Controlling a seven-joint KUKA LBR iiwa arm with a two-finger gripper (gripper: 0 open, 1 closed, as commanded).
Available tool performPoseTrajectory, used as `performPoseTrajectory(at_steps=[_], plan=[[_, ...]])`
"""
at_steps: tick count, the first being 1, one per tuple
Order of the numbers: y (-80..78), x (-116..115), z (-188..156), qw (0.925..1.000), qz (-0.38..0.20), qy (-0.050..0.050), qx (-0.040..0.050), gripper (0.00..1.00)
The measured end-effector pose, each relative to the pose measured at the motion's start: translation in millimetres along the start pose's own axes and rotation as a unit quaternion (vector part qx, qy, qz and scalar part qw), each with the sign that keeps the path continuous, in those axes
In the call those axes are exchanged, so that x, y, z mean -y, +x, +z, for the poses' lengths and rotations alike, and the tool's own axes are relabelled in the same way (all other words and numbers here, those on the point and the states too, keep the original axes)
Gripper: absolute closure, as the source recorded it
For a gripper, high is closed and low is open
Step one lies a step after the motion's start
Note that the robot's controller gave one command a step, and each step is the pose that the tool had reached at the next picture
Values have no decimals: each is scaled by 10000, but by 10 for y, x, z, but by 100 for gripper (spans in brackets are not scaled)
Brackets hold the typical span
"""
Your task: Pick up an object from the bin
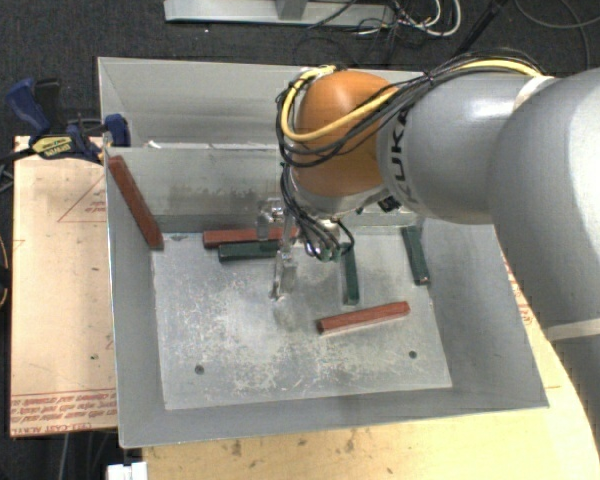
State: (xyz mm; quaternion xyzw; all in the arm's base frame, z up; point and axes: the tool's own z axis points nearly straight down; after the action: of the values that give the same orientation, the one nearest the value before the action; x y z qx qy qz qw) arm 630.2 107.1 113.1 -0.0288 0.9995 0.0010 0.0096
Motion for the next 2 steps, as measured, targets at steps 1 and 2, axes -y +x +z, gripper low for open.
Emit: performPoseTrajectory(at_steps=[1, 2], plan=[[-37, -453, 248, 9986, -510, 5, -102, 0], [-232, -187, 428, 9958, -914, -7, -71, 100]])
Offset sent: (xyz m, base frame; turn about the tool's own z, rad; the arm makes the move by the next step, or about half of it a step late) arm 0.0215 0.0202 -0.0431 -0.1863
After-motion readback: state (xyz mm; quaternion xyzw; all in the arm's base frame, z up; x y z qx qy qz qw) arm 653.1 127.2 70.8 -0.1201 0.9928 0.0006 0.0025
